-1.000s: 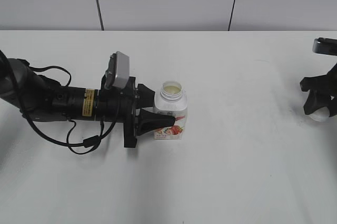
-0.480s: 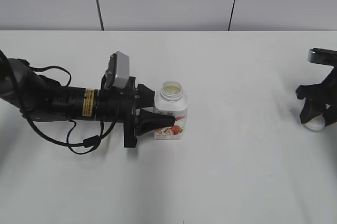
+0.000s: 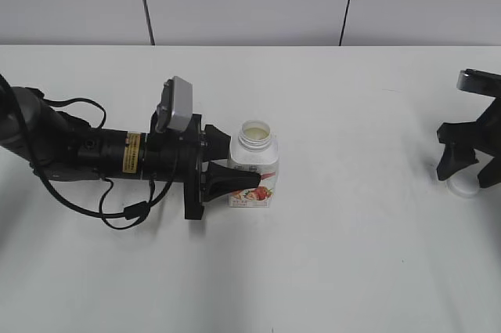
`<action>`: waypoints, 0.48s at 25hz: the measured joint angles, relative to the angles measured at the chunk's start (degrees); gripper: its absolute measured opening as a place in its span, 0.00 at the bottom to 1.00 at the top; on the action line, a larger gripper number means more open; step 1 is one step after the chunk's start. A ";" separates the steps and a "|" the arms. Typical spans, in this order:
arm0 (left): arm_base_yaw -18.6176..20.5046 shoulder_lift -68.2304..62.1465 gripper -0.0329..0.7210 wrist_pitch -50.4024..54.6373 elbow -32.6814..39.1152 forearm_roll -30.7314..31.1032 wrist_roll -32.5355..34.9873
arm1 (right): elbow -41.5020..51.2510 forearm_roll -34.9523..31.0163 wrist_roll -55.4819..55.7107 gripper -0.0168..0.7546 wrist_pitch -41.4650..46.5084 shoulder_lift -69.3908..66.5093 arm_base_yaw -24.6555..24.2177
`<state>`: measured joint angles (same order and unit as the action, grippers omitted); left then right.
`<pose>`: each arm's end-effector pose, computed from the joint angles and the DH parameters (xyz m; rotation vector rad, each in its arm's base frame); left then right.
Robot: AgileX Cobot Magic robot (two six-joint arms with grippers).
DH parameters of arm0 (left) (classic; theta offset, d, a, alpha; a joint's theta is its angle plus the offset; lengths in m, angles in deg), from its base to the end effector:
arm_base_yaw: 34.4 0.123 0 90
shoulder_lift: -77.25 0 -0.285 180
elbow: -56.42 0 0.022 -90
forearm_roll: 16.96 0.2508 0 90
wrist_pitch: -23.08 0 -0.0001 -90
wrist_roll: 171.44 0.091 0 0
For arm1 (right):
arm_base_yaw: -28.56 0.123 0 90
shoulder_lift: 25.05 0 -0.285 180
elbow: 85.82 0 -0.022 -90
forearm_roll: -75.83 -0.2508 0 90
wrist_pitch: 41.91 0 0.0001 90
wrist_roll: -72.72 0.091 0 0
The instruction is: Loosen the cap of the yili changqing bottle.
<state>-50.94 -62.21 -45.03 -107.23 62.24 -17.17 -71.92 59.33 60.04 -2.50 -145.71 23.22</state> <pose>0.3290 -0.1842 0.0639 1.3621 1.4442 -1.0535 0.3506 -0.0163 0.1190 0.1280 2.9940 0.2637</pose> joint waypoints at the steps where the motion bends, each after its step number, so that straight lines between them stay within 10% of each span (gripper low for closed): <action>1: 0.00 0.00 0.51 0.00 0.00 0.00 0.00 | 0.00 -0.18 0.00 0.72 0.31 0.13 0.00; 7: 0.00 0.00 0.55 0.00 0.00 -0.07 -0.08 | -0.30 -1.56 0.10 0.71 1.46 3.44 0.00; 12: 0.00 0.00 0.79 -0.73 0.00 -0.19 -1.47 | -0.94 -2.51 0.10 0.71 2.83 5.70 0.00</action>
<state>-50.94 -62.21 -45.76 -107.23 62.05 -18.64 -72.86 56.82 60.13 0.33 -140.01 23.22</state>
